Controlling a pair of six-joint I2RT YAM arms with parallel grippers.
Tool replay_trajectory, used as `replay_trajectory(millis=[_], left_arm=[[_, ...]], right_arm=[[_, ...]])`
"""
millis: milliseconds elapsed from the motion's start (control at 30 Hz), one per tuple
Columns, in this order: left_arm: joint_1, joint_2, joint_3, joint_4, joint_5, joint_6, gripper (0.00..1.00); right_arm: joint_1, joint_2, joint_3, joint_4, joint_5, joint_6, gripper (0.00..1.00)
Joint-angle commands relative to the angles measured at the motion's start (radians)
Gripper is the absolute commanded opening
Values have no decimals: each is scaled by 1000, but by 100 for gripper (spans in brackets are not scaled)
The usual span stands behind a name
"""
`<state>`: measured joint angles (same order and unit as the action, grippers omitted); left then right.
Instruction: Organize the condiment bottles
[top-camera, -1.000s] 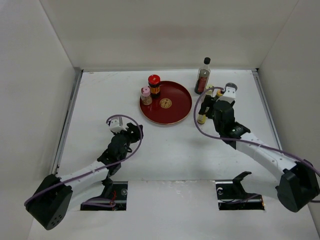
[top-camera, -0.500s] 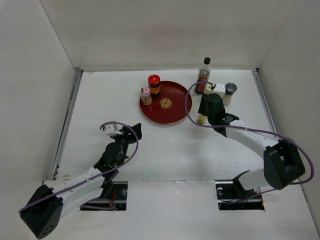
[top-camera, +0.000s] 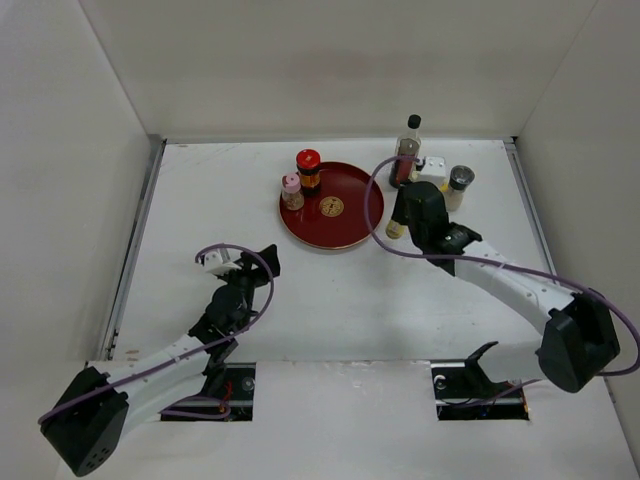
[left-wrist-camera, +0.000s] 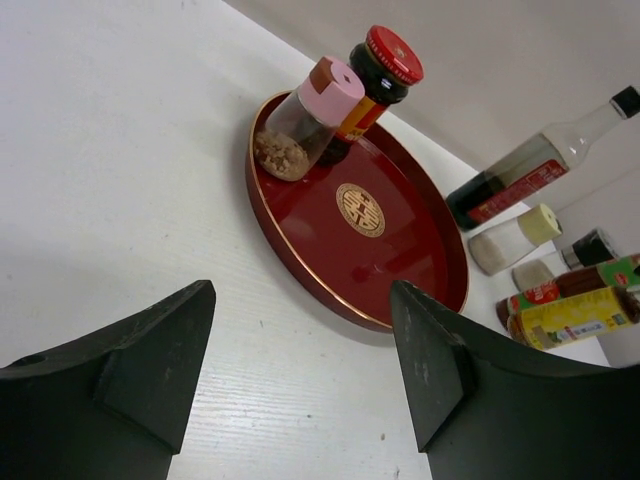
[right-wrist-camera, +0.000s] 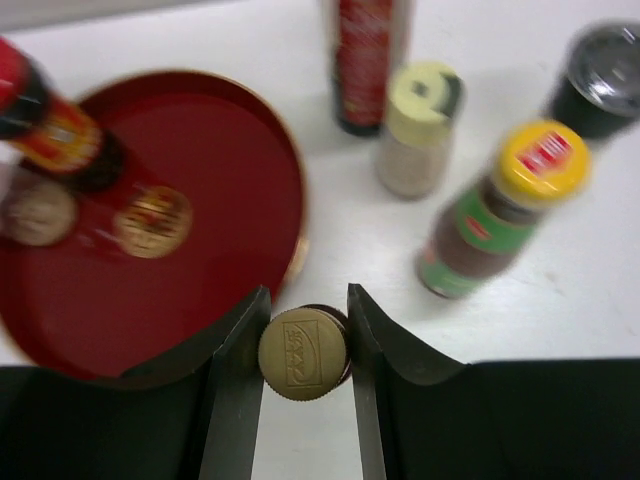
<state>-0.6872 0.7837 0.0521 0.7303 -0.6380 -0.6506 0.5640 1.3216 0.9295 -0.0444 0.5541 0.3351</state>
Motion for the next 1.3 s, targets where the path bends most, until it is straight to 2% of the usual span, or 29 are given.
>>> replay_trajectory(millis=[0, 200, 433, 567, 767, 833, 967, 1167, 1267], left_arm=[[16, -27, -24, 50, -32, -29, 70], [38, -41, -34, 34, -20, -40, 71], [47, -40, -34, 20, -15, -44, 71], [50, -35, -32, 18, -12, -47, 72], [51, -21, -29, 17, -9, -52, 72], [51, -26, -29, 17, -6, -52, 73], [54, -23, -29, 17, -6, -53, 73], [58, -24, -31, 17, -6, -53, 73], [56, -34, -32, 17, -6, -55, 73]], right_arm=[[76, 25, 155, 97, -23, 2, 28], [200, 278, 366, 187, -45, -16, 27], [282, 563, 630, 181, -46, -56, 27], [306, 646, 690, 181, -42, -68, 28], [331, 703, 695, 193, -33, -71, 29], [342, 711, 684, 202, -30, -74, 34], [357, 706, 661, 222, -14, -76, 57], [359, 622, 640, 201, -31, -47, 74], [359, 524, 589, 196, -49, -30, 81]])
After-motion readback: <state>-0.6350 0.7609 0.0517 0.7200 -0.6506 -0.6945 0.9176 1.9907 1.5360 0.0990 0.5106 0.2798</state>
